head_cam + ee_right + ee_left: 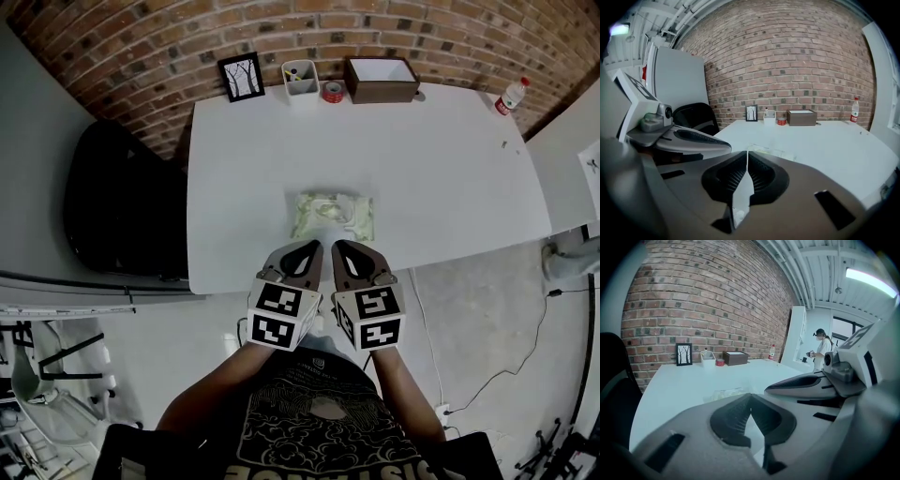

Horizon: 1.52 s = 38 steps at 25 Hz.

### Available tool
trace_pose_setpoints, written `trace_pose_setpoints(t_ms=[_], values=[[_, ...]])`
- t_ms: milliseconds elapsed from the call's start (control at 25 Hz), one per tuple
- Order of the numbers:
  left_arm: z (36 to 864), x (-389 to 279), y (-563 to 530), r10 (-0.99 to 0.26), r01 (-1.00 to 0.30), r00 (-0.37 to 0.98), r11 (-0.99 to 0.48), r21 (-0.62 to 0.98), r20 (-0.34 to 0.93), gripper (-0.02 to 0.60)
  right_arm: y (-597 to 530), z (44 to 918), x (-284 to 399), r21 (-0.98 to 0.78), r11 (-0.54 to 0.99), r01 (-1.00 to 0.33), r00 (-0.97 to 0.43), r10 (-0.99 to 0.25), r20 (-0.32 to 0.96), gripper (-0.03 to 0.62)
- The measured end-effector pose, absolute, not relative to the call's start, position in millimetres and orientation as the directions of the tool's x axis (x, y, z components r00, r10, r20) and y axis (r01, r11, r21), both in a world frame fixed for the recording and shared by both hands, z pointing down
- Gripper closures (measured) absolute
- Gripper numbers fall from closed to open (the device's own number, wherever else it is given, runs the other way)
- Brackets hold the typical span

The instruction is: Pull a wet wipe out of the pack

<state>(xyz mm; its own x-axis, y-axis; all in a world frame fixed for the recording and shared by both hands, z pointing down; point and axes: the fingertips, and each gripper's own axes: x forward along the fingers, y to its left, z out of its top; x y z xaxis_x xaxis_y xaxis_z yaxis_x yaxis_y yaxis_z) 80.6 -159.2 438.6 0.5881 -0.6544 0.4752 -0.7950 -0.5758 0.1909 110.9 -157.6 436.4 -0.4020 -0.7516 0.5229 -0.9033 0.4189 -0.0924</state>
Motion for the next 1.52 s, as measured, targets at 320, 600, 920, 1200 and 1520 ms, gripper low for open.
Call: trace_pose_setpoints(t_ms=[320, 600, 920, 1200, 1520], values=[[448, 83, -192, -0.627, -0.770, 0.617, -0.606, 0.200, 0.475, 0.571, -187, 450, 113, -0.054, 0.391, -0.919, -0.352, -0.750, 0.560, 0.574], [460, 77, -215, -0.615, -0.768, 0.621, -0.599, 0.224, 0.486, 0.571, -208, 469, 109, -0.047, 0.395, -0.917, -0.340, -0.717, 0.609, 0.574], [472, 72, -235, -0.591, -0.763, 0.628, -0.595, 0.251, 0.506, 0.571, -228, 490, 104, -0.049, 0.411, -0.910, -0.335, -0.662, 0.670, 0.574], [481, 72, -248, -0.569, -0.754, 0.638, -0.599, 0.271, 0.519, 0.571, -238, 505, 102, -0.067, 0.418, -0.906, -0.332, -0.604, 0.724, 0.572], [488, 73, -255, -0.555, -0.753, 0.638, -0.593, 0.285, 0.533, 0.571, -241, 510, 105, -0.115, 0.415, -0.903, -0.348, -0.546, 0.762, 0.566]])
